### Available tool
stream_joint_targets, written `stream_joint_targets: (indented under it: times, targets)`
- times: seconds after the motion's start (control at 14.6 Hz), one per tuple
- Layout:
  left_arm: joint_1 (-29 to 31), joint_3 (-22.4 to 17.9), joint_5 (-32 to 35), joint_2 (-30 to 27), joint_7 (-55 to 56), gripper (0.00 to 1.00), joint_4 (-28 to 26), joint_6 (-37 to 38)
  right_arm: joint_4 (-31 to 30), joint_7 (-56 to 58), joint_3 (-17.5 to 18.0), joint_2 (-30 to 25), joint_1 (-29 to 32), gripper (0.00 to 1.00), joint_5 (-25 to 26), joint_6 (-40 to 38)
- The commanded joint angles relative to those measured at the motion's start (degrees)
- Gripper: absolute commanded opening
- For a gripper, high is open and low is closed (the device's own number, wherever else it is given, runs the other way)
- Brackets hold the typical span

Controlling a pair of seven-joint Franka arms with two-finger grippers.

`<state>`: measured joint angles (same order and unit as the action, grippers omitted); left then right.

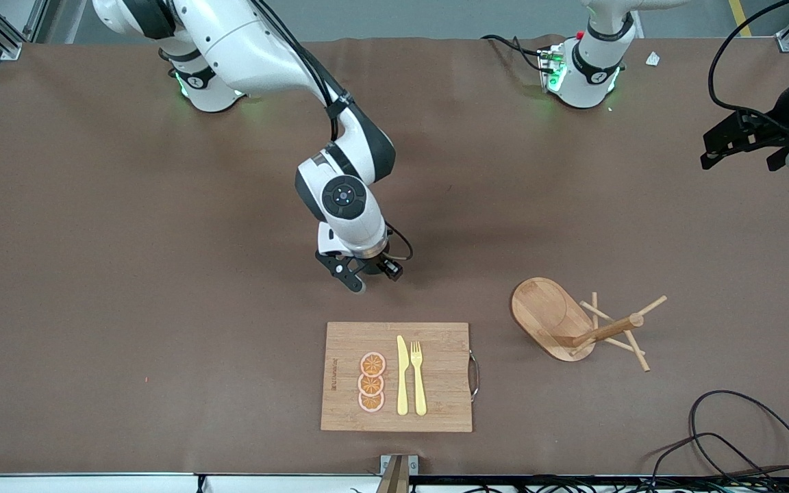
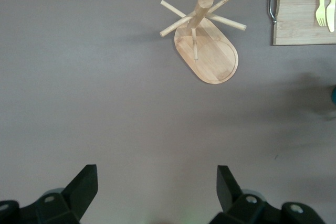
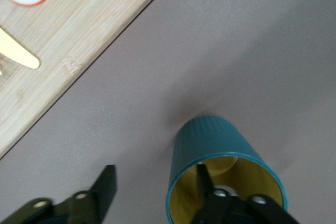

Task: Transfer cup from left to right arm and place
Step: 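Lower the right gripper over the mug rim and close on it, then carry the teal mug with the right gripper away from the board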

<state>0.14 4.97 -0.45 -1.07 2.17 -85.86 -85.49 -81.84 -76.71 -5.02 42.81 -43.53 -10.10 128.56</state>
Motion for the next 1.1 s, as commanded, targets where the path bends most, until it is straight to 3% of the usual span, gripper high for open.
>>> stream_joint_targets:
  times: [0.0, 0.34, 0.48, 1.03]
  targets:
    - [-0.23, -0.14, -0.17, -1.13, -0.68, 1.00, -1.42, -1.60, 0.72, 3.48, -0.25, 0.35, -0.33, 0.01, -1.33, -0.24]
    - [-0.41, 0.04, -0.08, -0.69, -0.68, 1.00, -1.42, -2.05, 0.46, 6.73, -0.34, 0.00, -0.16, 0.00, -1.15, -0.77]
    - [-0.41, 0.04, -0.08, -0.60, -0.68, 1.00, -1.42, -2.05, 0.98, 11.03, -0.51, -0.70, 1.24, 0.00, -0.89, -4.79]
    - [-0.50, 0.30, -0.08, -0.51, -0.24, 1.00, -1.33, -2.48, 0.46, 54.26, -0.95, -7.55, 21.18, 0.00, 1.04, -18.69]
